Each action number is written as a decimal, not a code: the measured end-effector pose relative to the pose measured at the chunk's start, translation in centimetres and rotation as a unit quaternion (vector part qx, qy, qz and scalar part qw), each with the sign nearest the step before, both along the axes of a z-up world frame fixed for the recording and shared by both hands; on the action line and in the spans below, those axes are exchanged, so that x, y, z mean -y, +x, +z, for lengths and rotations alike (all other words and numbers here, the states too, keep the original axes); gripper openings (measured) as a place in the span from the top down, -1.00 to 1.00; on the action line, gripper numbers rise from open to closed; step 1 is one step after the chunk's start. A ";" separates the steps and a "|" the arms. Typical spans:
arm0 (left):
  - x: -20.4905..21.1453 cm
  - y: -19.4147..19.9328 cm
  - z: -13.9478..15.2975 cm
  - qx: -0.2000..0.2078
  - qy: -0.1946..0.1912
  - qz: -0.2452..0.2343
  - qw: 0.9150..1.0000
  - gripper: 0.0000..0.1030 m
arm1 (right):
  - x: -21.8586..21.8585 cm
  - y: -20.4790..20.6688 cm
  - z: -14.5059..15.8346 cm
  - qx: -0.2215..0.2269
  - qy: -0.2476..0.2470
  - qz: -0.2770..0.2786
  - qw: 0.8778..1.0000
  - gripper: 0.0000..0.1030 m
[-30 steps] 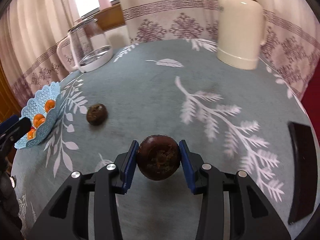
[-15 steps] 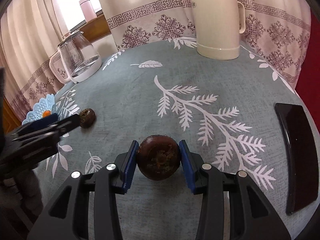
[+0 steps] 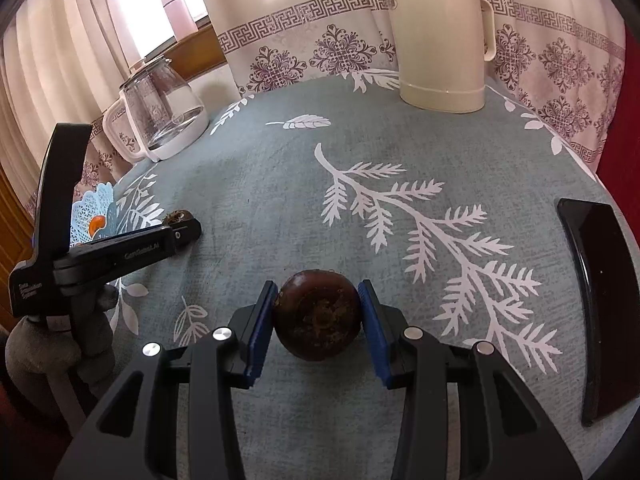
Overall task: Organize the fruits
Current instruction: 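Move the left gripper to the wrinkled brown fruit and close while the right gripper holds the dark fruit, then carry the wrinkled brown fruit with the left gripper into the basket and open it, then carry the dark round fruit with the right gripper into the basket and open it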
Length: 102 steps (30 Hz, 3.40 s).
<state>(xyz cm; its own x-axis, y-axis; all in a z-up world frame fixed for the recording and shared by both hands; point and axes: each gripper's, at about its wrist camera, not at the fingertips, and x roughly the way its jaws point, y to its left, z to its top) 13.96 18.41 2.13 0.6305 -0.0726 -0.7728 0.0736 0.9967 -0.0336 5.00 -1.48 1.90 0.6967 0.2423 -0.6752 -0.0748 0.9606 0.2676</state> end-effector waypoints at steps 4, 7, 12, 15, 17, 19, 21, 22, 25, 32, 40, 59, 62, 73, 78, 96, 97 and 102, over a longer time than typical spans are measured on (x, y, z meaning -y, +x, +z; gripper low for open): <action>-0.2 -0.1 0.0 0.002 -0.002 0.002 1.000 0.16 | 0.0 0.0 -0.1 -0.001 0.001 0.000 1.000 0.18; -0.2 -0.3 0.1 0.004 -0.004 0.002 1.000 0.17 | 0.0 0.0 -0.1 -0.001 0.002 -0.002 1.000 0.18; 0.0 -1.4 1.0 0.016 -0.008 0.000 1.000 0.17 | 0.1 0.0 -0.1 0.001 0.004 -0.004 1.000 0.18; 0.1 -2.3 2.1 0.031 -0.009 -0.004 0.999 0.17 | 0.1 0.0 -0.1 0.001 0.004 -0.003 1.000 0.19; 0.0 -2.8 2.9 0.041 -0.010 -0.003 0.999 0.17 | 0.1 0.0 -0.1 0.002 0.004 -0.004 1.000 0.18; -0.3 -3.3 3.6 0.048 -0.012 -0.001 0.999 0.17 | 0.2 0.0 0.0 0.003 0.005 -0.004 1.000 0.18; -0.7 -3.9 4.4 0.058 -0.010 0.006 0.998 0.17 | 0.2 -0.1 0.0 0.005 0.006 -0.005 1.000 0.18; -1.0 -4.1 4.6 0.061 -0.009 0.009 0.998 0.17 | 0.3 -0.1 0.0 0.006 0.006 -0.005 1.000 0.18; -2.2 -5.2 5.6 0.072 -0.009 0.027 0.997 0.17 | 0.3 -0.2 0.1 0.009 0.007 -0.006 1.000 0.18; -5.5 -7.5 7.2 0.094 0.000 0.070 0.993 0.17 | 0.4 -0.5 0.3 0.017 0.009 -0.008 1.000 0.18; -11.3 -9.1 7.8 0.100 0.016 0.133 0.986 0.17 | 0.4 -0.5 0.3 0.020 0.007 -0.010 1.000 0.18; -20.1 -7.7 5.1 0.069 0.021 0.197 0.978 0.17 | 0.3 -0.5 0.2 0.020 -0.003 -0.013 1.000 0.18; -20.3 -7.3 5.0 0.066 0.017 0.195 0.978 0.17 | 0.3 -0.4 0.1 0.019 -0.004 -0.013 1.000 0.18; -21.3 -7.9 5.7 0.084 0.002 0.210 0.974 -0.16 | 0.2 -0.4 0.1 0.020 -0.005 -0.014 1.000 0.18; -22.3 -9.6 6.8 0.104 -0.006 0.226 0.969 -0.41 | 0.2 -0.5 0.1 0.021 -0.005 -0.011 1.000 0.18; -24.1 -15.5 6.7 0.130 0.024 0.263 0.956 -0.62 | -7.4 -1.1 4.4 0.059 0.004 0.082 0.995 0.18; -24.2 -15.8 6.7 0.130 0.022 0.264 0.955 -0.62 | -8.6 -1.0 4.7 0.061 0.006 0.096 0.993 0.18; -24.8 -16.9 6.7 0.133 0.018 0.267 0.954 -0.62 | -13.6 -0.6 5.8 0.065 0.007 0.150 0.986 0.18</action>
<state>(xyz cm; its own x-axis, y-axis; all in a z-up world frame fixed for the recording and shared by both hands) -2.95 43.21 8.78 0.7447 0.3381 -0.5755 -0.4448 0.8942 -0.0503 4.37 12.10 7.74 0.6718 0.4603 -0.5803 -0.3905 0.8859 0.2505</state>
